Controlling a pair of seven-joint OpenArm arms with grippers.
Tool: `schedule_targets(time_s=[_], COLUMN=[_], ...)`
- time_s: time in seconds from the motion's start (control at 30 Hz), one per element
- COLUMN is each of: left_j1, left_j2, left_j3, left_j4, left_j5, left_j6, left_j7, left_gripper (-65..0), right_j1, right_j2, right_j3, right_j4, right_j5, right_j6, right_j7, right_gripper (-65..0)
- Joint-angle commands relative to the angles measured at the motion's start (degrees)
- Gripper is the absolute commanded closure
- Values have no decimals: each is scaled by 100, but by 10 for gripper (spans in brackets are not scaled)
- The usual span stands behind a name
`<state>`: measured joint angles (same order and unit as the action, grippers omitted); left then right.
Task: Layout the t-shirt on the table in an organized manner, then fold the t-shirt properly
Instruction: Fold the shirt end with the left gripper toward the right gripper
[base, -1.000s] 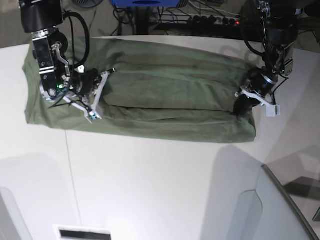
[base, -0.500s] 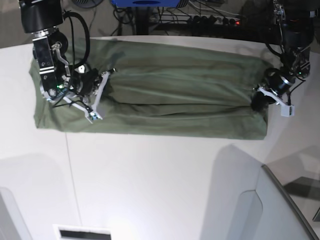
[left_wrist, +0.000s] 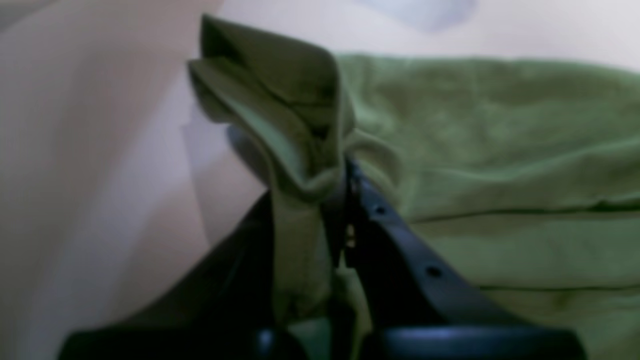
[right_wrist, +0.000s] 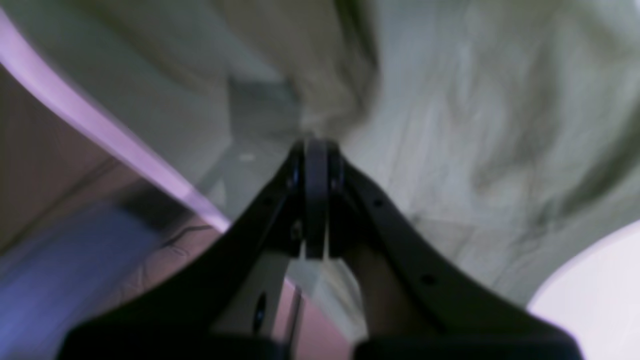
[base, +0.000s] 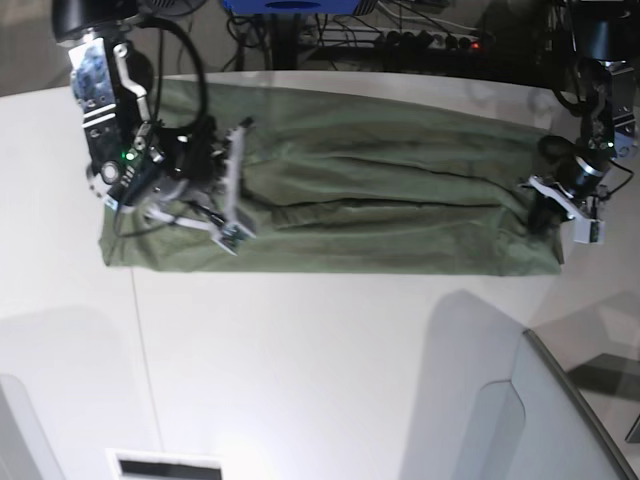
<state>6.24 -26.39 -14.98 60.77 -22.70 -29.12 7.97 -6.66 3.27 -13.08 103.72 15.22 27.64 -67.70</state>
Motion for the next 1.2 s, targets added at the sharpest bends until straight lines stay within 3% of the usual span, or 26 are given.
schedule_targets(time_s=[0.0,0.13,0.3,0.43,0.53,0.67,0.8,1.0,1.17], left_j1=[-4,31,321,303,242,75,-13,-66,-13], left_j2=[-143,-55,-20,446,877,1369,1852,2274,2380], left_j3=[-45,-89,-97,-1,500,1468,2048,2470,2619], left_j4=[116,424,1997,3193,3756,3852,3756,3307,3193], left_j5=[-55,349,727,1430,2248,3268,3883,4323,4384], left_j6=[-19,-19,-11,86,77,77,77,86,104], left_j7=[-133,-10,966,1845,2293,2460,2513,2566,2548], left_gripper=[0,0,0,0,0,0,0,0,0], right_j1=[28,107,107,125,125,72,72,11,-7], right_j2=[12,12,12,38,214,302,381,390,390], right_j3=[73,170,1128,1629,1743,1752,1752,1752,1752], right_j4=[129,129,111,111,103,103,-144,-486,-812], right_j5=[-59,-67,-76,-76,-59,-76,-67,-76,-76], right_j6=[-25,-25,-25,19,19,19,19,19,19], right_j7=[-144,-258,-258,-258,-241,-39,-12,366,559], right_gripper=[0,0,0,0,0,0,0,0,0])
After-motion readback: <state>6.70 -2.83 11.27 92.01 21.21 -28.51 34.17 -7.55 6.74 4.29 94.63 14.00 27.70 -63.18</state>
